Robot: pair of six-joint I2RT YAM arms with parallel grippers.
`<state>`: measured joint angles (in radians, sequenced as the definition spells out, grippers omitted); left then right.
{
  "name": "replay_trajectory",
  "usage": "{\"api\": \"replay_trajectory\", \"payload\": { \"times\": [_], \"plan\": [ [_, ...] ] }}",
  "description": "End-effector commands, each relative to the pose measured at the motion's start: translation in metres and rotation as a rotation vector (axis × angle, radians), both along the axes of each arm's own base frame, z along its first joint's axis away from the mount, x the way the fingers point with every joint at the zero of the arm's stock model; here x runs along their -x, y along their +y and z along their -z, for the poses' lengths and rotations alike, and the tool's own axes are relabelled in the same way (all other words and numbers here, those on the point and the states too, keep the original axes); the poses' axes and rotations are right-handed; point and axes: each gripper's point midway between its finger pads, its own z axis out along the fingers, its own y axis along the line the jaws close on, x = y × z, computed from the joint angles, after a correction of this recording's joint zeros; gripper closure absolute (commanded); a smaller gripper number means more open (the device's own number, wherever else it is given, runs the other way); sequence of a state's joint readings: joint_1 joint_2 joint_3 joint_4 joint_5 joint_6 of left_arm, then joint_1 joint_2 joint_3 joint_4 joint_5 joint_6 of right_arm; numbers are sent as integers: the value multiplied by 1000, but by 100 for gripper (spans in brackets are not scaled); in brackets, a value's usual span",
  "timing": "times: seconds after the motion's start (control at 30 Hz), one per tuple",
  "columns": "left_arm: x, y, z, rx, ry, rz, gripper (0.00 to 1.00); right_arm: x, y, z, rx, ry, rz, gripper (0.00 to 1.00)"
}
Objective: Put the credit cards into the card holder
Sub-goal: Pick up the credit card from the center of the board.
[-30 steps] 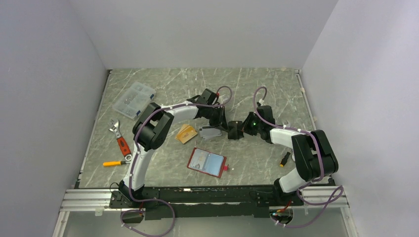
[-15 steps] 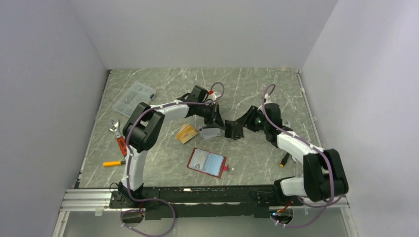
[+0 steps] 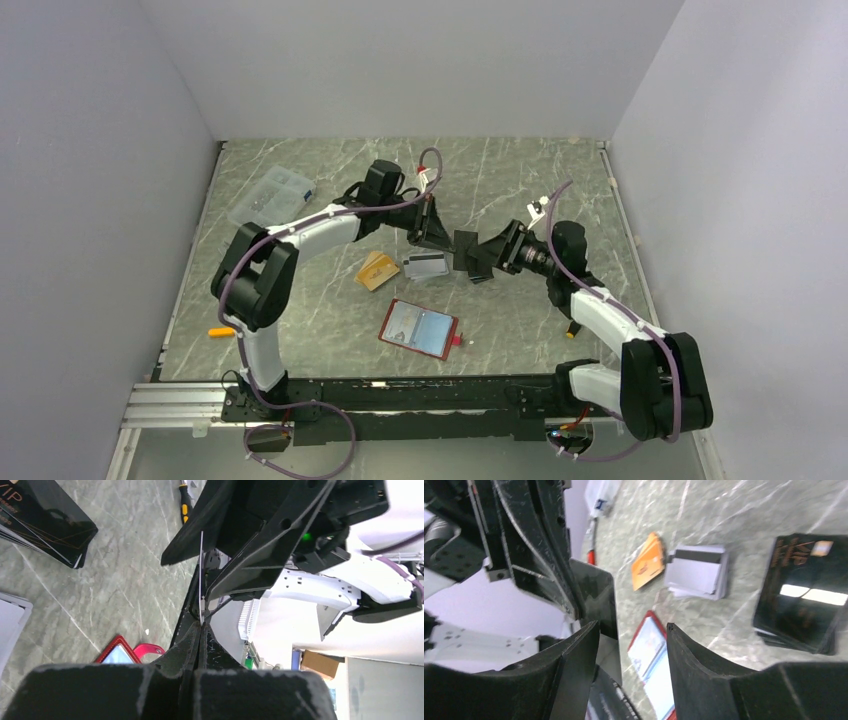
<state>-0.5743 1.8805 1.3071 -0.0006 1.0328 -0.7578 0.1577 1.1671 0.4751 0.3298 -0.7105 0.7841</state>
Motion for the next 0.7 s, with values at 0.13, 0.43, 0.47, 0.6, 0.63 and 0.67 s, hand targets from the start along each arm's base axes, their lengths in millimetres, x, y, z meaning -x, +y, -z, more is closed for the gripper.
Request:
{"api": "replay_trajectory", "payload": {
  "times": [0.13,0.43,0.47,0.6,0.63,0.67],
  "plan": [
    [9,5,-33,96,-52,33,100,22,17,-65,-213,-178,-138,60],
    [9,7,-29,85,-73,28,100,25,16,-64,-251,-160,-121,100],
    [9,7,-29,83,-79,25,98,26,16,-63,-243,-159,-121,100],
    [8,9,-27,67,-81,26,63,28,14,-56,-198,-130,-108,100],
    [8,12,-25,55,-82,26,56,27,12,-55,-181,-132,-99,100],
    [7,17,-24,44,-89,22,50,28,11,-51,-161,-117,-88,100]
  ]
}}
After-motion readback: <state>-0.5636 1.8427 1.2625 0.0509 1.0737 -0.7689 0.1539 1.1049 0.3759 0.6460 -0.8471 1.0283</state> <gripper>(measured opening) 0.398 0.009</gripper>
